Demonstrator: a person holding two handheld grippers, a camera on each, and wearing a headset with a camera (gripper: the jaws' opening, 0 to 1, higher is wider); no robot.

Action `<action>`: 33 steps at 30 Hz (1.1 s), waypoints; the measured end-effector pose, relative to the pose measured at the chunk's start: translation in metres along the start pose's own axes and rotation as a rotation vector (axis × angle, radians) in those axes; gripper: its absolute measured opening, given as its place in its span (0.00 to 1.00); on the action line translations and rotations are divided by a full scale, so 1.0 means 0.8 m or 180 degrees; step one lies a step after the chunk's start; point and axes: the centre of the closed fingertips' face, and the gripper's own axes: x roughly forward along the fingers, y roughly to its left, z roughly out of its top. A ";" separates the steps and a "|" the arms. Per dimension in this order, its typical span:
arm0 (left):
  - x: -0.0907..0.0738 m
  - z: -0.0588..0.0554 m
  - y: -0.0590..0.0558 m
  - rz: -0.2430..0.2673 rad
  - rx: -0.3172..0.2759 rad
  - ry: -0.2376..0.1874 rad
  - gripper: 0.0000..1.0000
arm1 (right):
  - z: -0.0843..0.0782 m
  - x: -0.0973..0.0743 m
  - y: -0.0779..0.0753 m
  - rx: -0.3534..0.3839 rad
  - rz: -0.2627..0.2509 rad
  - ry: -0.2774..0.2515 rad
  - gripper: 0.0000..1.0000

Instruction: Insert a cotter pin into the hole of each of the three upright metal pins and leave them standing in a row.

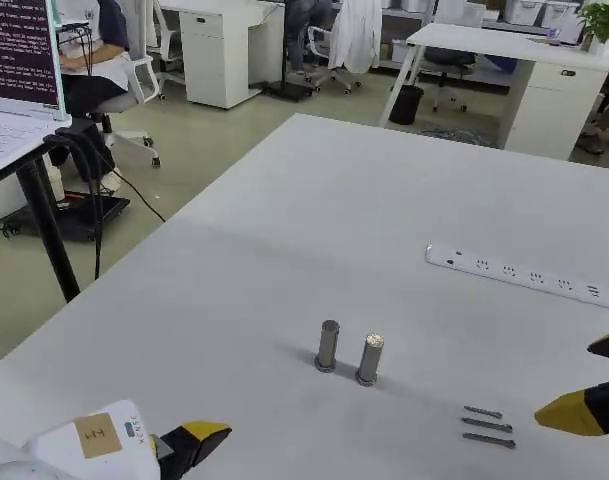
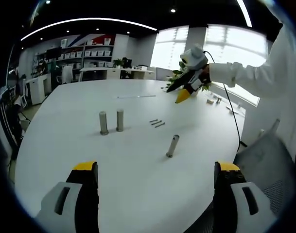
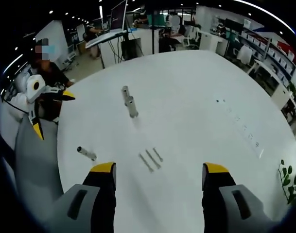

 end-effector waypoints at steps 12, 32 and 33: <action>-0.005 0.009 0.002 0.0028 -0.0039 -0.0091 0.99 | -0.005 0.033 -0.015 -0.0247 0.0171 0.0322 0.59; 0.002 0.007 0.007 0.0041 -0.0099 -0.0110 0.99 | -0.020 0.081 -0.043 -0.0366 0.0182 0.0559 0.30; 0.002 0.007 0.008 0.0043 -0.0101 -0.0122 0.98 | -0.020 0.084 -0.043 -0.0384 0.0198 0.0578 0.30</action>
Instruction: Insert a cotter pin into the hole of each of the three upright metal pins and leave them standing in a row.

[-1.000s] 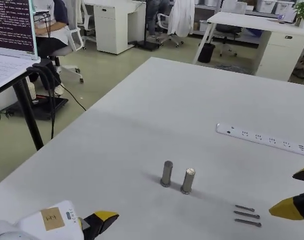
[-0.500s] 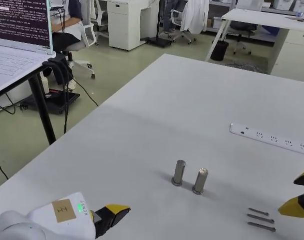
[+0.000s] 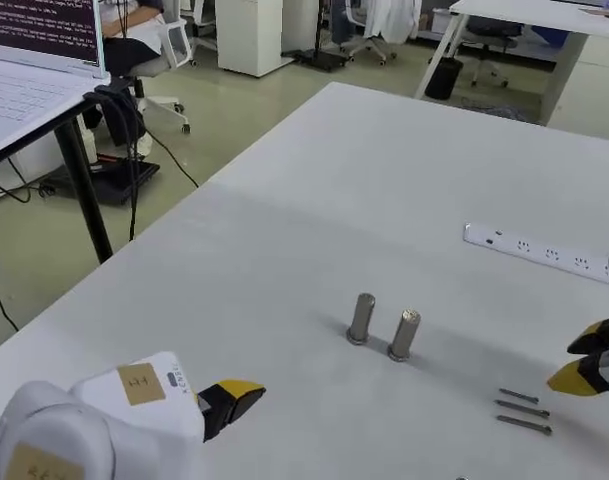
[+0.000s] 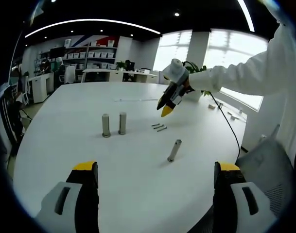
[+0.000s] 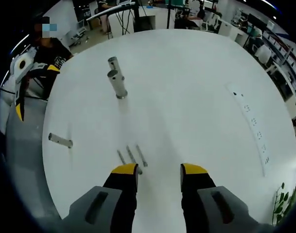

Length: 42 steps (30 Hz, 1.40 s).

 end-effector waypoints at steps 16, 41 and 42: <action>0.004 -0.001 -0.001 -0.0042 -0.0057 0.0010 0.96 | 0.005 0.028 0.017 -0.0443 0.0067 0.0192 0.14; 0.007 -0.006 -0.005 -0.0102 -0.0096 0.0035 0.94 | -0.006 0.044 0.034 -0.0766 0.0257 0.0358 0.05; 0.007 -0.006 -0.006 -0.0112 -0.0098 0.0038 0.94 | -0.005 0.044 0.032 -0.0745 0.0246 0.0347 0.03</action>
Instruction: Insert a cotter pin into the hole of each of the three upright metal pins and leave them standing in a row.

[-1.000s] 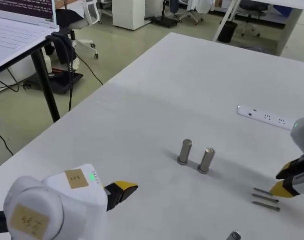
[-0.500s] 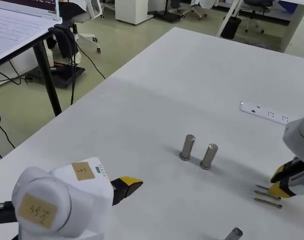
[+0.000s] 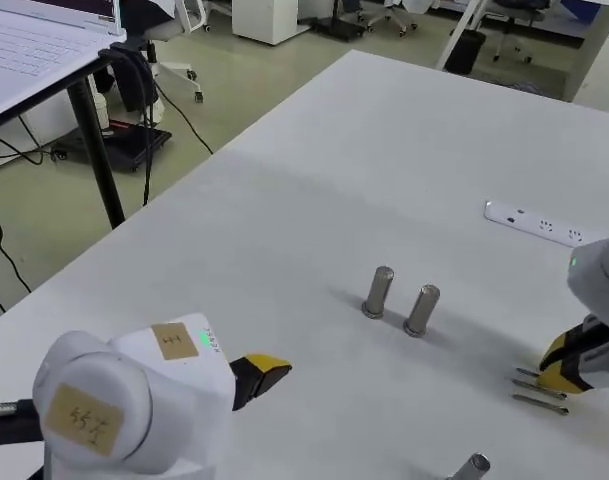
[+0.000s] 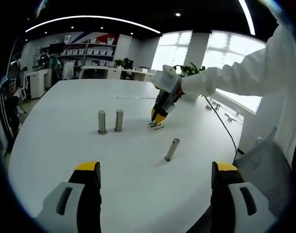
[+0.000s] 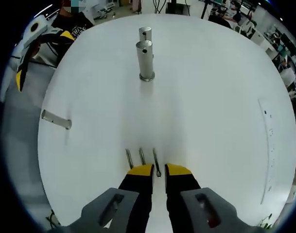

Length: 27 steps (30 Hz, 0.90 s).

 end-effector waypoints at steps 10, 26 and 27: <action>0.001 -0.004 -0.002 -0.0027 0.0019 0.0057 0.93 | 0.000 0.002 -0.008 -0.0050 -0.0081 0.0101 0.00; -0.002 0.000 -0.004 -0.0033 0.0012 0.0032 0.92 | 0.002 0.001 -0.009 -0.0094 -0.0152 0.0190 0.00; -0.003 0.001 -0.004 -0.0030 0.0006 0.0023 0.92 | 0.002 0.001 -0.009 -0.0112 -0.0163 0.0202 0.00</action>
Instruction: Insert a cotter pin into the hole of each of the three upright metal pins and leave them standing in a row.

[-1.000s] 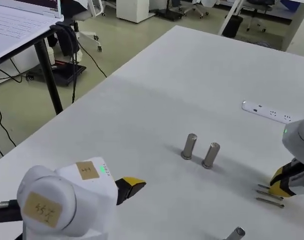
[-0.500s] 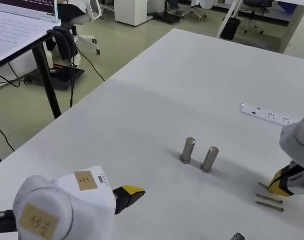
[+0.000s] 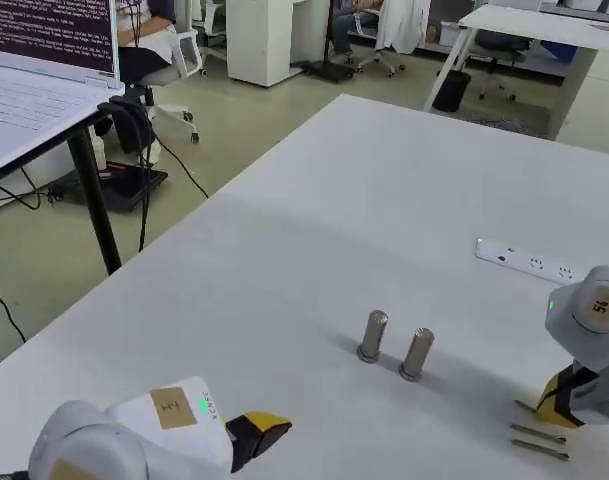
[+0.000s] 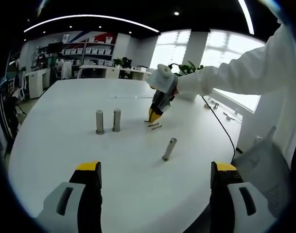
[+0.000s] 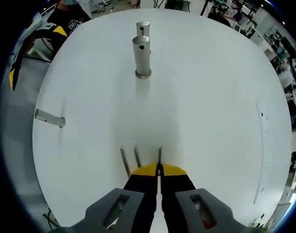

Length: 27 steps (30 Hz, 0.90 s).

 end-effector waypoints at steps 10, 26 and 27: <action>-0.004 0.009 -0.005 0.0011 0.0012 -0.0046 0.91 | 0.009 -0.032 -0.006 -0.0171 -0.0167 -0.0066 0.00; -0.004 0.027 -0.010 0.0013 0.0086 -0.0060 0.87 | 0.014 -0.102 0.013 -0.0463 -0.0582 -0.0353 0.00; -0.004 0.028 -0.010 0.0010 0.0090 -0.0061 0.86 | 0.015 -0.105 0.017 -0.0480 -0.0596 -0.0366 0.00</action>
